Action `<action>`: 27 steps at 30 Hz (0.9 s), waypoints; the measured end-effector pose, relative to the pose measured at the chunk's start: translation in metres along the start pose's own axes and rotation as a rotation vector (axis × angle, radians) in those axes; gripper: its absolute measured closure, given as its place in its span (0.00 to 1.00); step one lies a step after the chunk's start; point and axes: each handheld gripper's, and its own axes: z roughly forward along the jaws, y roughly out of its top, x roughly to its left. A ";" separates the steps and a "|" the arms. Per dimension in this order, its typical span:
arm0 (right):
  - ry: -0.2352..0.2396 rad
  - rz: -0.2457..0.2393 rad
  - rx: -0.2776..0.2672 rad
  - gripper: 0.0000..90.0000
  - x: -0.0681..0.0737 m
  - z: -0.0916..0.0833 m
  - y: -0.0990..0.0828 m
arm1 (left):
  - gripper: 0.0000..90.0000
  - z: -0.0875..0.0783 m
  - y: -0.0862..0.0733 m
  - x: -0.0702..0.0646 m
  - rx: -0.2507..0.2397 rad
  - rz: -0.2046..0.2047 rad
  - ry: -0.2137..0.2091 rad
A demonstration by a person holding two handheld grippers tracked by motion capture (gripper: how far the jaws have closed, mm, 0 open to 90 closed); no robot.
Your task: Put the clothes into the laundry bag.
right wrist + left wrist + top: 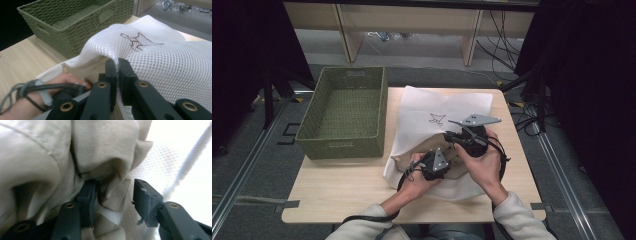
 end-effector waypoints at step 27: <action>0.014 -0.017 0.030 0.97 0.002 0.002 0.000 | 0.79 -0.044 -0.025 -0.005 0.083 -0.034 0.041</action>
